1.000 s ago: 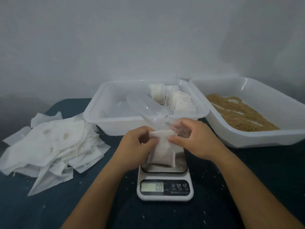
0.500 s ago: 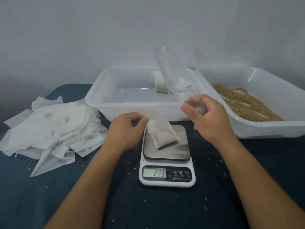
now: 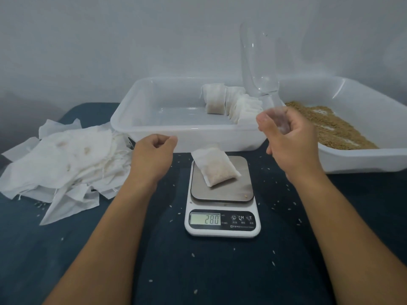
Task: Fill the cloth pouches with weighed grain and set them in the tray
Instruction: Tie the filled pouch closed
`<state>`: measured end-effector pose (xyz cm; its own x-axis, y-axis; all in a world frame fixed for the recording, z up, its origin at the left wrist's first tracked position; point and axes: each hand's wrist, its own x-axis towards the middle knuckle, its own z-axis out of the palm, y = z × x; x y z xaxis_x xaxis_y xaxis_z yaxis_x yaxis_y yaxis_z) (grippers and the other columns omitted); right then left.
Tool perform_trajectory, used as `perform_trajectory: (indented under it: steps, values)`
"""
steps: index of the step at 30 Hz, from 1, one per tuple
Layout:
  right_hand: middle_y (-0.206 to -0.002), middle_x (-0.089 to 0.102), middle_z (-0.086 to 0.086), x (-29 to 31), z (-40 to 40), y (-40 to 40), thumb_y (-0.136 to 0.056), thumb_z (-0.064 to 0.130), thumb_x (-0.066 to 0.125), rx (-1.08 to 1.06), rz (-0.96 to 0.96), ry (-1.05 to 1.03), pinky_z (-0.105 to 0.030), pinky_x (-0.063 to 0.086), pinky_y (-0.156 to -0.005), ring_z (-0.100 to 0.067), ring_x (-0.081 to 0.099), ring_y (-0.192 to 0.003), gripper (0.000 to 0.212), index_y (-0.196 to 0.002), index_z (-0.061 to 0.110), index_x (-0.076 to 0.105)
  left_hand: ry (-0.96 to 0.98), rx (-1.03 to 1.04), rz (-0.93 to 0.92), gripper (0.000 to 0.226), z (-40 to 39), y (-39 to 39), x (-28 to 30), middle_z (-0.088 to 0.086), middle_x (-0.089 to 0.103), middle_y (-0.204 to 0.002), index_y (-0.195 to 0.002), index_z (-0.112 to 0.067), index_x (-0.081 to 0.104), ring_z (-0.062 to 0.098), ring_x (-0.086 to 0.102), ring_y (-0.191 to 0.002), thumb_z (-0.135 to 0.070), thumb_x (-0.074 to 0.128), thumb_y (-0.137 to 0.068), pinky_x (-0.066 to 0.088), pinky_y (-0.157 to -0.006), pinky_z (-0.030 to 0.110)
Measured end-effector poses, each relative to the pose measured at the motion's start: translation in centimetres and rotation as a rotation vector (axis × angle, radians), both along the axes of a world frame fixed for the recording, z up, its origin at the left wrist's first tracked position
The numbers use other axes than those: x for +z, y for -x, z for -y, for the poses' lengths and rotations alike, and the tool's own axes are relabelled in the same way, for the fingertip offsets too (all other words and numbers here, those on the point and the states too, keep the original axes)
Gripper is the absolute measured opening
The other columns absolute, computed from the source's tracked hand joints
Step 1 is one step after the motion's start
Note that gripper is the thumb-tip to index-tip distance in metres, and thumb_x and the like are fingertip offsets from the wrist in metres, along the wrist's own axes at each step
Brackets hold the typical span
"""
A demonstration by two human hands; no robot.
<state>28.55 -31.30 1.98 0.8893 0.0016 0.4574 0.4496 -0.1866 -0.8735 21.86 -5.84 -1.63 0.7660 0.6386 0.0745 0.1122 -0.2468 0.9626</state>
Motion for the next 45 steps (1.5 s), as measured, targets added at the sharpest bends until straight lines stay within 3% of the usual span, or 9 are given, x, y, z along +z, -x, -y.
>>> perform_trajectory:
  steps: [4,9,14,20,27,31,34,40,45]
  values:
    - [-0.094,0.074,0.006,0.0,0.0,0.0,-0.094,0.042,0.072,-0.003,-0.009,0.017,-0.015,0.045,-0.043,0.0,0.057,-0.049,0.013,-0.095,0.029,0.069,-0.062,-0.026,-0.059,0.021,0.1,0.0,-0.2,-0.016,0.062,-0.066,-0.078,-0.023,0.069,-0.01,0.051,-0.046,-0.035,0.071,-0.095,0.04,-0.052,0.018]
    - [-0.103,0.074,0.005,-0.1,0.3,-0.3,-0.093,0.049,0.071,-0.022,-0.055,0.04,-0.016,0.046,-0.045,-0.002,0.057,-0.046,0.031,-0.114,0.026,0.069,-0.142,-0.14,-0.131,0.027,0.7,0.4,-0.2,-0.022,0.059,-0.051,-0.078,-0.023,0.07,-0.005,0.055,-0.044,-0.042,0.066,-0.096,0.039,-0.042,0.01]
    - [-0.107,0.072,0.003,-0.2,0.7,-0.7,-0.09,0.057,0.066,-0.045,-0.095,0.097,-0.014,0.046,-0.045,-0.002,0.059,-0.048,0.044,-0.124,0.03,0.062,-0.216,-0.24,-0.223,0.032,1.6,0.6,-0.2,-0.017,0.066,-0.062,-0.084,-0.028,0.073,0.004,0.064,-0.056,-0.057,0.062,-0.095,0.051,-0.063,0.027]
    - [-0.097,0.061,0.024,1.5,2.8,-0.9,-0.095,0.056,0.06,-0.269,0.026,0.357,-0.03,0.045,-0.071,-0.004,0.06,-0.085,0.024,-0.108,0.036,0.062,-0.239,-0.226,-0.153,0.02,2.3,0.7,0.0,-0.011,0.066,-0.071,-0.081,-0.029,0.071,0.005,0.061,-0.062,-0.044,0.069,-0.093,0.049,-0.063,0.027]
    - [-0.111,0.066,-0.01,4.7,8.6,-3.2,-0.099,0.041,0.061,-0.453,-0.124,0.709,-0.035,0.035,-0.082,-0.03,0.058,-0.098,0.043,-0.132,0.015,0.064,-0.214,-0.239,-0.052,0.017,2.8,1.0,0.6,-0.015,0.067,-0.072,-0.079,-0.03,0.069,-0.005,0.058,-0.064,-0.038,0.07,-0.093,0.042,-0.062,0.016]
    - [-0.125,0.068,-0.017,4.8,10.7,-5.0,-0.099,0.036,0.061,-0.427,-0.362,0.994,-0.037,0.041,-0.084,-0.037,0.061,-0.109,0.039,-0.13,0.012,0.066,-0.172,-0.273,0.061,0.013,3.4,1.4,1.3,-0.014,0.066,-0.075,-0.082,-0.028,0.068,-0.002,0.056,-0.065,-0.034,0.068,-0.094,0.041,-0.063,0.012]
    - [-0.114,0.072,-0.01,4.6,11.0,-6.1,-0.098,0.038,0.058,-0.371,-0.476,1.191,-0.037,0.043,-0.076,-0.031,0.059,-0.092,0.027,-0.108,0.02,0.075,-0.138,-0.304,0.167,0.012,4.0,1.8,1.9,-0.015,0.064,-0.076,-0.084,-0.025,0.068,-0.001,0.054,-0.065,-0.028,0.069,-0.095,0.043,-0.065,0.011]
    - [-0.119,0.07,-0.003,4.7,9.7,-7.1,-0.096,0.04,0.063,-0.277,-0.489,1.268,-0.036,0.045,-0.078,-0.022,0.057,-0.087,0.011,-0.094,0.032,0.07,-0.166,-0.336,0.265,0.011,4.2,2.4,2.6,-0.01,0.065,-0.082,-0.086,-0.025,0.067,0.005,0.058,-0.072,-0.031,0.067,-0.096,0.047,-0.068,0.015]
    - [-0.146,0.059,-0.001,4.5,9.0,-7.7,-0.1,0.045,0.057,-0.262,-0.514,1.263,-0.04,0.044,-0.106,-0.027,0.056,-0.128,0.042,-0.138,0.028,0.064,-0.194,-0.333,0.282,0.011,4.5,2.5,2.6,-0.013,0.065,-0.084,-0.086,-0.027,0.067,0.007,0.06,-0.075,-0.03,0.068,-0.096,0.048,-0.069,0.016]
